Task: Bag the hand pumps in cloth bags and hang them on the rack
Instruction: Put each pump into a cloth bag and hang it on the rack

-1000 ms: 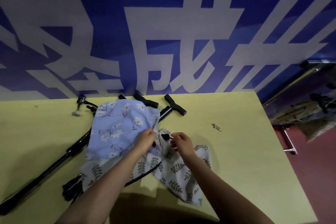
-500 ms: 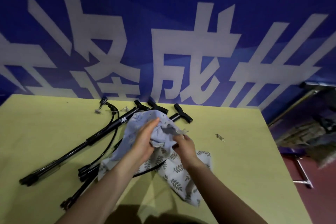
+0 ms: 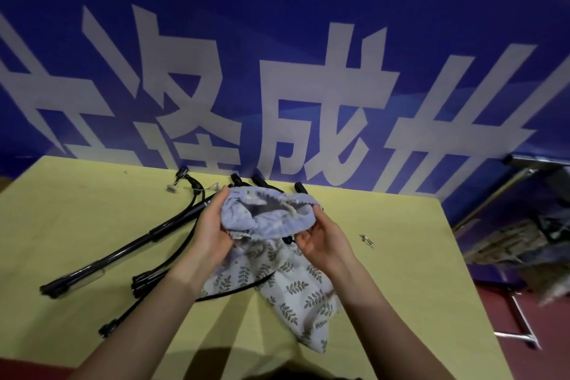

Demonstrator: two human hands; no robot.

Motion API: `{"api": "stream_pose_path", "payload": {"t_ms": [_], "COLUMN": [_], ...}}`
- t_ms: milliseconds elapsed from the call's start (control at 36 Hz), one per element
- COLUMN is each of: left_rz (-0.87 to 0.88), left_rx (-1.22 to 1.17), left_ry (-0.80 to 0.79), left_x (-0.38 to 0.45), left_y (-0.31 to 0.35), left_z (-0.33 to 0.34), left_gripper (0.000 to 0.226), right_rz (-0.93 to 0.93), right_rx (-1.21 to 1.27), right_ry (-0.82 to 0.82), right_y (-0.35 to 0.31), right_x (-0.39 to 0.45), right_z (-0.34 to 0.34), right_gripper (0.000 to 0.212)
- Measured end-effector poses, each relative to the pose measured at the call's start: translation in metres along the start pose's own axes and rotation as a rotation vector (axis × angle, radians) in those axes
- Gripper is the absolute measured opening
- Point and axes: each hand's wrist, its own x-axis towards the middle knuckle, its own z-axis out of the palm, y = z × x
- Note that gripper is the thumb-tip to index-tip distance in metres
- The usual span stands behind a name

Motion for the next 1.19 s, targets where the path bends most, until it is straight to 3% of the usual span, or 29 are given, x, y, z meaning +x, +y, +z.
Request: {"api": "stream_pose_path", "payload": {"t_ms": [222, 306, 417, 500, 556, 694, 750, 806, 861, 944, 1028, 1111, 1194], "left_rz": [0.017, 0.009, -0.025, -0.06, -0.103, -0.2, -0.203, -0.175, -0.118, 0.025, 0.119, 0.147, 0.043], "left_rx": [-0.125, -0.241, -0.306, -0.296, -0.269, -0.159, -0.067, 0.153, 0.386, 0.898, 1.296, 1.308, 0.978], "left_ry": [0.072, 0.076, -0.007, -0.09, -0.147, -0.209, -0.198, -0.197, -0.226, -0.285, -0.298, -0.299, -0.311], "left_x": [0.011, 0.016, 0.019, 0.019, 0.017, 0.02, 0.025, 0.025, 0.023, 0.019, 0.019, 0.01, 0.001], "left_y": [0.016, 0.022, 0.025, 0.028, 0.03, 0.032, 0.03, 0.025, 0.02, 0.014, 0.007, -0.001, -0.009], "left_z": [0.021, 0.03, 0.04, 0.046, 0.048, 0.042, 0.039, 0.038, 0.036, 0.03, 0.025, 0.028, 0.035], "left_gripper": [0.045, 0.042, 0.029, 0.026, 0.028, 0.042, 0.045, 0.038, 0.035, 0.043, 0.032, 0.05, 0.041], "right_rz": [0.069, 0.047, -0.013, 0.001, -0.016, -0.325, -0.357, -0.373, -0.389, -0.371, -0.272, -0.128, -0.035], "right_rx": [0.224, 0.327, 0.107, -0.002, -0.054, -0.756, -0.952, -1.063, -1.126, -0.98, -0.593, -0.213, -0.09], "right_ry": [-0.098, -0.162, -0.314, -0.332, -0.324, -0.286, -0.243, -0.182, -0.123, -0.107, -0.118, -0.131, -0.13], "right_y": [-0.034, -0.047, -0.06, -0.068, -0.072, -0.069, -0.068, -0.066, -0.063, -0.062, -0.065, -0.068, -0.065], "right_x": [-0.015, -0.014, -0.017, -0.022, -0.021, -0.027, -0.031, -0.033, -0.032, -0.029, -0.027, -0.024, -0.028], "right_z": [0.003, 0.01, 0.021, 0.02, 0.012, -0.011, -0.014, -0.018, -0.022, -0.03, -0.033, -0.033, -0.033], "right_gripper": [0.038, 0.034, 0.038, 0.027, 0.035, 0.042, 0.038, 0.019, 0.018, 0.023, 0.034, 0.038, 0.036]}}
